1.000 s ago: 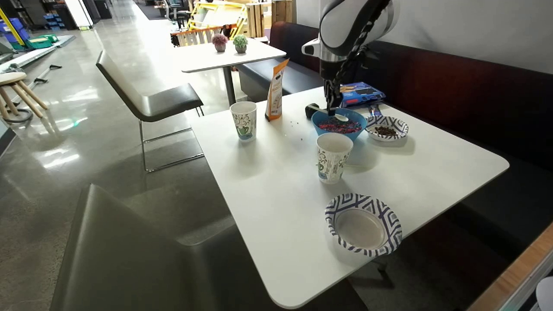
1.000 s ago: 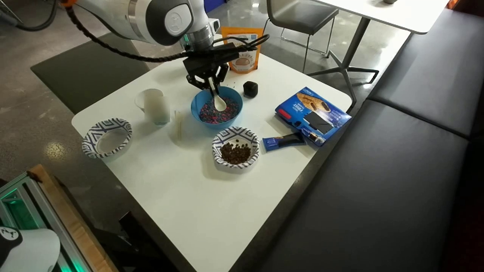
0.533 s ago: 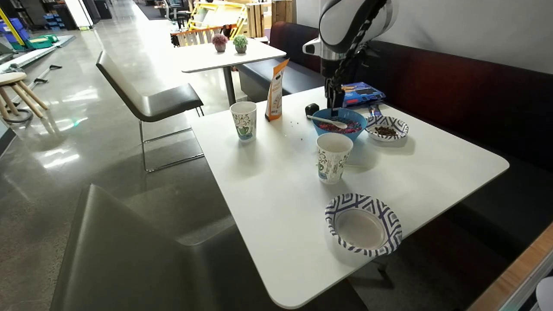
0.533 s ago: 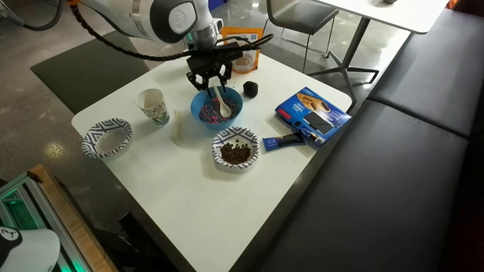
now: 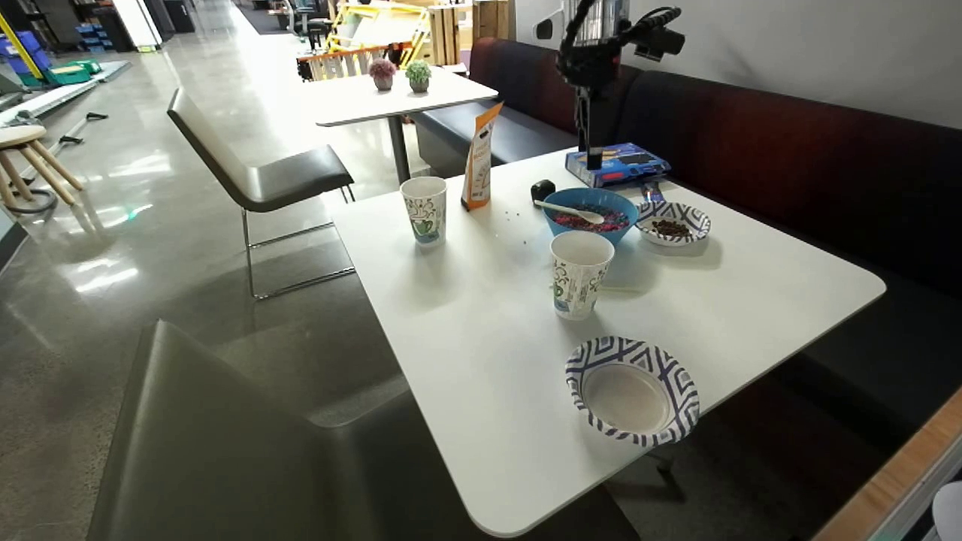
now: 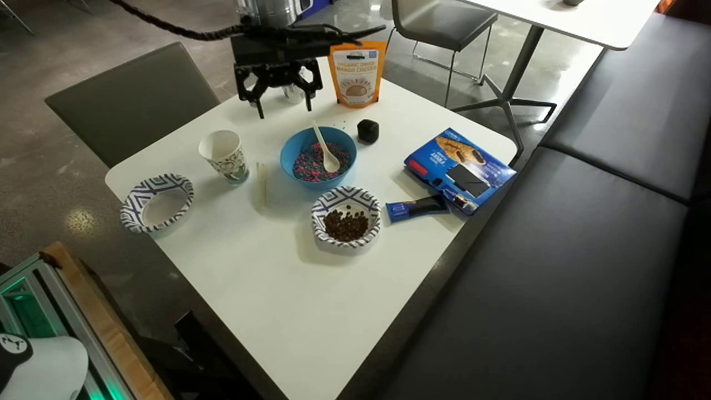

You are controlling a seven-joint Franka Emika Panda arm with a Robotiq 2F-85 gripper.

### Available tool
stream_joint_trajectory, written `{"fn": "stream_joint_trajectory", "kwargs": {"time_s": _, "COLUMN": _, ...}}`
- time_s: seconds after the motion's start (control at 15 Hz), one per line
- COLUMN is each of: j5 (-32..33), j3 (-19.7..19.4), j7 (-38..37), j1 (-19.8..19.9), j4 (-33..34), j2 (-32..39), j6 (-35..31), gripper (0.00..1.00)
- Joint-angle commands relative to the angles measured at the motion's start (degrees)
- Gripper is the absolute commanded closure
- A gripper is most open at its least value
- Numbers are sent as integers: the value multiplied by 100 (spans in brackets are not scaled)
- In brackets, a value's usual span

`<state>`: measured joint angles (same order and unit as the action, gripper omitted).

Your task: Use the plastic spoon to put some of the contents of the blue bowl into the paper cup next to the orange packet

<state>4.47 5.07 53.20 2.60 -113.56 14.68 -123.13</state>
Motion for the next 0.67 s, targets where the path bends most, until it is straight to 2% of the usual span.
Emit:
{"fn": "stream_joint_trajectory", "kwargs": {"time_s": 0.0, "j5": -764, "j3": 7, "j7": -551, "j1": -9, "j4": -475, "j2": -680, "j6": -100, "gripper": 0}}
{"fn": "stream_joint_trajectory", "kwargs": {"time_s": 0.13, "j5": -1129, "j3": -10, "j7": -881, "j1": -56, "j4": -621, "j2": -876, "j6": -285, "gripper": 0}}
{"fn": "stream_joint_trajectory", "kwargs": {"time_s": 0.27, "j5": -1161, "j3": -40, "j7": -1401, "j1": -152, "j4": -765, "j2": -931, "j6": -821, "gripper": 0}}
{"fn": "stream_joint_trajectory", "kwargs": {"time_s": 0.33, "j5": -1012, "j3": -61, "j7": -988, "j1": -107, "j4": -410, "j2": -753, "j6": -356, "gripper": 0}}
{"fn": "stream_joint_trajectory", "kwargs": {"time_s": 0.6, "j5": -1035, "j3": -54, "j7": -1325, "j1": -152, "j4": -566, "j2": -813, "j6": -662, "gripper": 0}}
